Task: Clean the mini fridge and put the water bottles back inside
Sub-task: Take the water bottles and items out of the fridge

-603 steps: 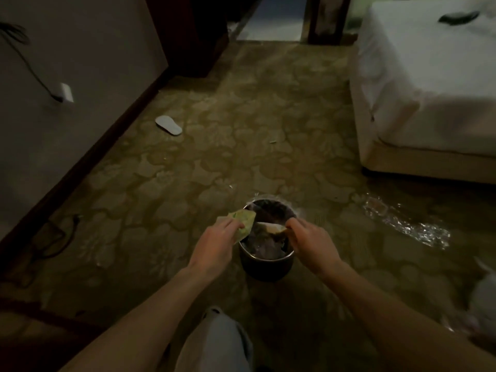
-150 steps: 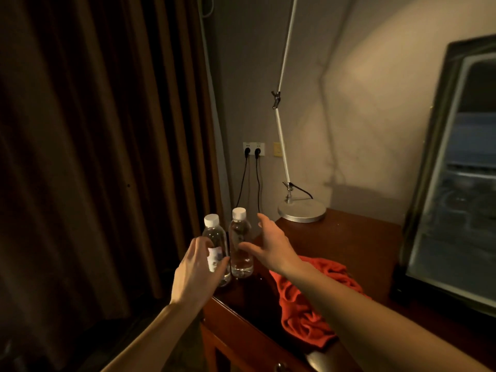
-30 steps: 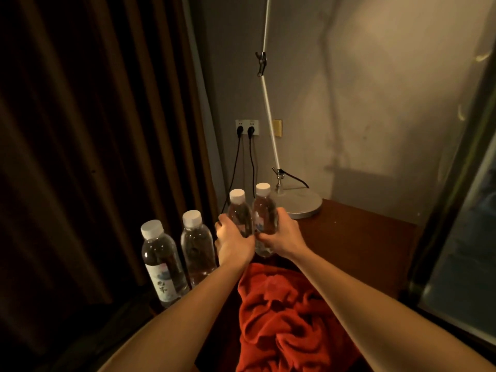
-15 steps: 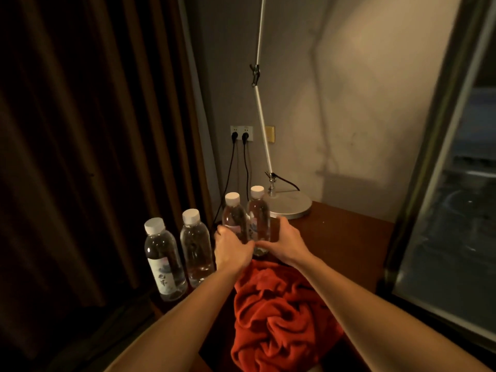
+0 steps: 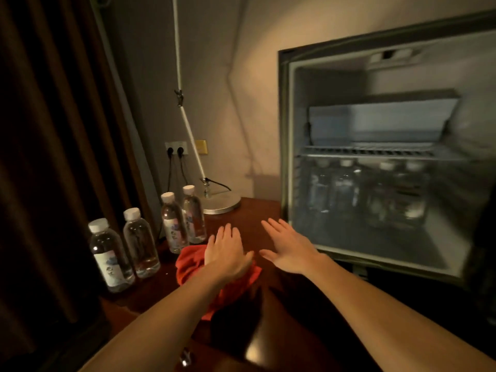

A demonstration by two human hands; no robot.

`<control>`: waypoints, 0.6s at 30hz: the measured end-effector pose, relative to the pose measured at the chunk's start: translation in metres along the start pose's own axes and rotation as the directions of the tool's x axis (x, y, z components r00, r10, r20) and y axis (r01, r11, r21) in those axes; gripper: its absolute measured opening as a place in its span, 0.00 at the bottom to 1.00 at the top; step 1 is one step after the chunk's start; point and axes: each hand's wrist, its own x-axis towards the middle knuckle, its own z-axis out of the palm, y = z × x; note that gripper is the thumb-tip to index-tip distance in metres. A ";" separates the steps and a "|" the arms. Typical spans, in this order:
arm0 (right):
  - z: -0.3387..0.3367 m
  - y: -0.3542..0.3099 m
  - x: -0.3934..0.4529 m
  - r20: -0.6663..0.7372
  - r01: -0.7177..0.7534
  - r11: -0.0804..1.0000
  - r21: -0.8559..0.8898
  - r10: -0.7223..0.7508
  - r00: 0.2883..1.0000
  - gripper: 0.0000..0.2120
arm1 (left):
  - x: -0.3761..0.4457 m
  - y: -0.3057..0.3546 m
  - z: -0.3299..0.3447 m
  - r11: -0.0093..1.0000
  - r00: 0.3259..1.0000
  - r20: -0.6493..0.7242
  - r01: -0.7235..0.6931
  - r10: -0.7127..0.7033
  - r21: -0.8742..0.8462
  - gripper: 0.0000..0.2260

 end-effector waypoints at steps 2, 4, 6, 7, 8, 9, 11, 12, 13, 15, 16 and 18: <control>-0.009 0.017 -0.027 0.015 -0.053 0.997 -0.048 0.053 0.998 0.39 | -0.005 0.025 0.003 0.992 0.994 -0.023 -0.105 0.107 0.069 0.37; -0.019 0.038 -0.053 0.028 -0.136 0.986 -0.096 0.140 0.990 0.39 | -0.009 0.051 0.006 0.975 0.979 -0.039 -0.195 0.200 0.105 0.36; -0.029 0.062 -0.078 0.033 -0.232 0.965 -0.121 0.238 0.971 0.39 | -0.011 0.078 0.011 0.956 0.959 -0.054 -0.271 0.278 0.116 0.36; -0.033 0.074 -0.090 0.034 -0.273 0.952 -0.135 0.280 0.959 0.39 | -0.012 0.091 0.013 0.945 0.948 -0.057 -0.306 0.314 0.117 0.36; -0.037 0.086 -0.101 0.033 -0.311 0.939 -0.147 0.318 0.947 0.39 | -0.012 0.104 0.016 0.934 0.936 -0.057 -0.339 0.347 0.115 0.36; -0.041 0.097 -0.111 0.031 -0.349 0.925 -0.149 0.357 0.934 0.39 | -0.013 0.117 0.018 0.923 0.925 -0.057 -0.369 0.377 0.108 0.36; -0.047 0.119 -0.127 0.017 -0.423 0.897 -0.128 0.428 0.904 0.39 | -0.012 0.142 0.022 0.901 0.901 -0.061 -0.424 0.430 0.090 0.35; -0.050 0.130 -0.133 0.000 -0.455 0.883 -0.114 0.458 0.889 0.39 | -0.010 0.154 0.024 0.890 0.888 -0.065 -0.449 0.454 0.083 0.34; -0.052 0.140 -0.138 -0.020 -0.484 0.869 -0.101 0.485 0.874 0.39 | -0.008 0.166 0.025 0.880 0.878 -0.067 -0.470 0.474 0.077 0.34; -0.056 0.159 -0.143 -0.051 -0.537 0.840 -0.075 0.535 0.844 0.39 | -0.001 0.188 0.027 0.865 0.862 -0.066 -0.499 0.502 0.055 0.34; -0.058 0.167 -0.145 -0.059 -0.561 0.825 -0.060 0.558 0.828 0.39 | 0.004 0.198 0.029 0.858 0.856 -0.063 -0.513 0.514 0.035 0.34; -0.060 0.181 -0.144 -0.070 -0.607 0.794 -0.034 0.604 0.794 0.39 | 0.014 0.217 0.032 0.845 0.843 -0.062 -0.535 0.534 -0.002 0.33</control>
